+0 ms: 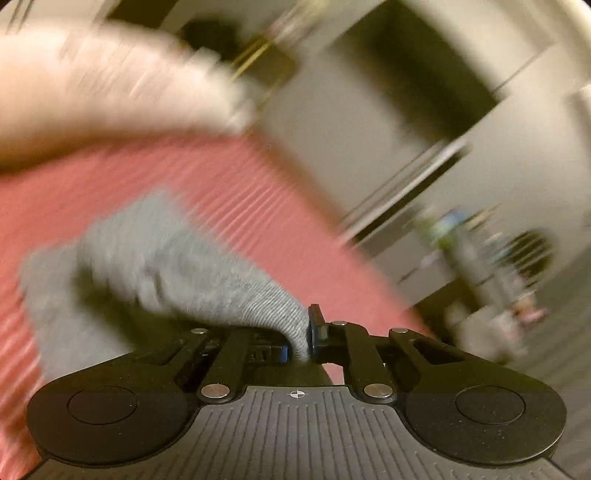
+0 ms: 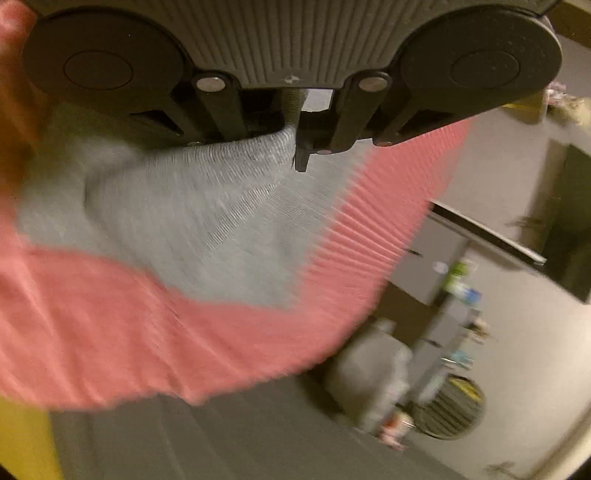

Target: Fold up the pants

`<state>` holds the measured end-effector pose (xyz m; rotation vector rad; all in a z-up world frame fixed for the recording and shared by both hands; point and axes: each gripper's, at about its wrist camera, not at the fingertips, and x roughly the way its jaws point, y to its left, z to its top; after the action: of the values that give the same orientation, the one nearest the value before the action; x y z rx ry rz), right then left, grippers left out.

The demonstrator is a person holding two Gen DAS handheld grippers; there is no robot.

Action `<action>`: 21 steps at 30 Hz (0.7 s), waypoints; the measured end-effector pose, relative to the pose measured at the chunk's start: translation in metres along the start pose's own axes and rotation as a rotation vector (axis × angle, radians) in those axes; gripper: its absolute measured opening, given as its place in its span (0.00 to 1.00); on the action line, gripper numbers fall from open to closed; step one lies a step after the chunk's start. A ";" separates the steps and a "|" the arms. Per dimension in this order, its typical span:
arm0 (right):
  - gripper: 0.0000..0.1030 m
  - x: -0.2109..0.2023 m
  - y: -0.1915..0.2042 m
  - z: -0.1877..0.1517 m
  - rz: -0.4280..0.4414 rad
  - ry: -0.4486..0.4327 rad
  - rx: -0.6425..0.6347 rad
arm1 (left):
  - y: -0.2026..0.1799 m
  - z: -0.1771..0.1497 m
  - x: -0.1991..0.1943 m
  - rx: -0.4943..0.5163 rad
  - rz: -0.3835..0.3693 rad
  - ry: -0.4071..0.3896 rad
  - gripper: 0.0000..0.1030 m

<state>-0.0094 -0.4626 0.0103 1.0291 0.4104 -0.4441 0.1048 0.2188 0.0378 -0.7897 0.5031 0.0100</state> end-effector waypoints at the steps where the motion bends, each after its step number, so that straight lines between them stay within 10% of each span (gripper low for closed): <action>1: 0.05 -0.010 0.005 0.006 0.077 -0.029 0.013 | -0.004 0.004 -0.011 -0.007 -0.056 -0.045 0.12; 5: 0.05 -0.059 -0.004 0.016 0.382 -0.196 -0.009 | 0.019 -0.008 -0.039 -0.022 -0.120 -0.109 0.16; 7: 0.05 -0.068 -0.028 0.009 0.318 -0.224 -0.038 | 0.043 -0.027 -0.028 0.008 -0.013 -0.032 0.19; 12: 0.09 -0.021 -0.102 -0.018 -0.201 -0.010 -0.062 | 0.100 -0.082 0.006 0.018 0.240 0.179 0.19; 16: 0.13 -0.027 -0.126 -0.019 -0.122 -0.042 0.152 | 0.111 -0.069 0.007 -0.142 0.217 0.133 0.32; 18: 0.26 -0.024 -0.121 -0.015 -0.118 -0.036 0.155 | 0.110 -0.064 0.012 -0.150 0.233 0.122 0.36; 21: 0.21 -0.018 -0.103 -0.011 -0.187 -0.026 0.066 | 0.109 -0.053 0.022 -0.135 0.262 0.121 0.31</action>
<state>-0.0806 -0.4958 -0.0602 1.0518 0.4733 -0.6410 0.0800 0.2560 -0.0769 -0.8548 0.7239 0.2418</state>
